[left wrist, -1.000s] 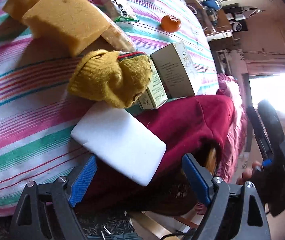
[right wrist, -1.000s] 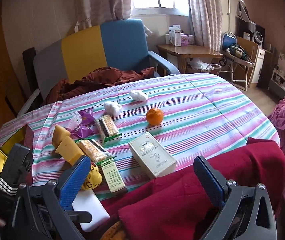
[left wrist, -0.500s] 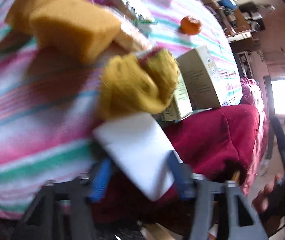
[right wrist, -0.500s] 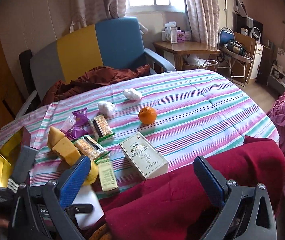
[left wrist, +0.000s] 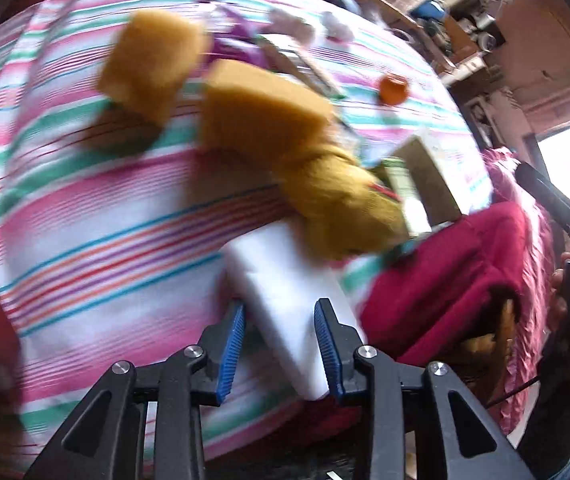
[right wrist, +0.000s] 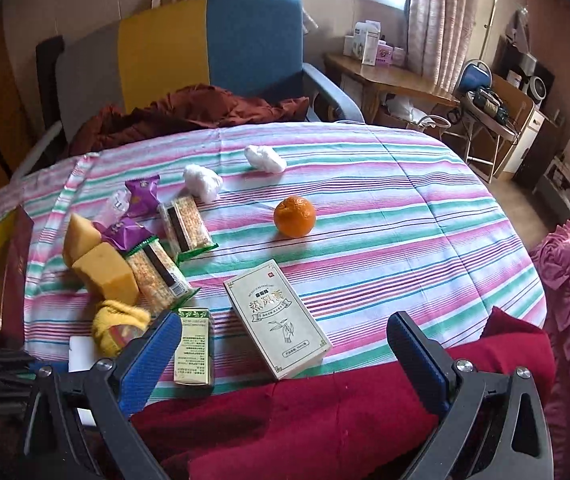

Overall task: Organize objects
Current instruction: 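Grasp the white block with the left gripper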

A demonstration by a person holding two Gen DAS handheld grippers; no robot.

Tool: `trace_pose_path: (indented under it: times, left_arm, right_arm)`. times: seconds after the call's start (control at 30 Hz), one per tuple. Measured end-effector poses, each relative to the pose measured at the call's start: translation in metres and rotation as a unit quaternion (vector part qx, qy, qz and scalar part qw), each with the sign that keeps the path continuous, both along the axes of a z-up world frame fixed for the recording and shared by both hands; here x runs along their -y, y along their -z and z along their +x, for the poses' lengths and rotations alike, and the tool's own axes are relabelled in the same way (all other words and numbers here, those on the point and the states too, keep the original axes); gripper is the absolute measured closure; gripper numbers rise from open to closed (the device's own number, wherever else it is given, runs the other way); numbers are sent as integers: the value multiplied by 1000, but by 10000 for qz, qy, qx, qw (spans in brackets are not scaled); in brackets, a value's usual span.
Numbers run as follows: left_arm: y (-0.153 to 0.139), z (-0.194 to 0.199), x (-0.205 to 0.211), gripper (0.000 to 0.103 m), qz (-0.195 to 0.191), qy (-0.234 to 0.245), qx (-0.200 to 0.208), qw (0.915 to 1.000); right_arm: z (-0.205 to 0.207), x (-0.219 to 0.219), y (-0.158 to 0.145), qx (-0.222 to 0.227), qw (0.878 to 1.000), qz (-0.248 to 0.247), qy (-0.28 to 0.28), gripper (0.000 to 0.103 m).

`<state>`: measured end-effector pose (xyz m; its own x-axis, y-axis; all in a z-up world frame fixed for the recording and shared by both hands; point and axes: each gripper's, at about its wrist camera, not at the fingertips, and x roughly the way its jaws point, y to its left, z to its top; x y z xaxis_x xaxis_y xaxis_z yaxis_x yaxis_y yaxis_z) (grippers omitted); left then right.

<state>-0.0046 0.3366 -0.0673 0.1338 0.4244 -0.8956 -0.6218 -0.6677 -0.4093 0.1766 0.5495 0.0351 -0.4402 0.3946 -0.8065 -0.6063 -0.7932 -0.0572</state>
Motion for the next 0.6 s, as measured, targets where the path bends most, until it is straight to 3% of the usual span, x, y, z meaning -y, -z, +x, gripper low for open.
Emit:
trace_pose_path:
  times: [0.07, 0.13, 0.23, 0.43, 0.53, 0.6]
  left_arm:
    - [1, -10, 13, 67, -143, -201, -26, 9997]
    - [0, -16, 24, 54, -138, -410, 39, 9991]
    - [-2, -6, 20, 46, -11, -455, 251, 9986]
    - [-6, 39, -28, 33, -218, 63, -515, 9984]
    - [-4, 42, -31, 26, -402, 186, -846, 9954]
    - [4, 40, -34, 29, -495, 160, -1032, 9933]
  right_arm:
    - [-4, 2, 2, 23, 10000, -8, -14, 0]
    - [-7, 5, 3, -39, 9999, -124, -103, 0]
    - [-18, 19, 5, -61, 9987, -254, -446, 0]
    - [-30, 35, 12, -46, 9977, -350, -585, 0]
    - [-32, 39, 14, -73, 9973, -414, -595, 0]
    - [-33, 40, 14, -107, 9971, -464, -601, 0]
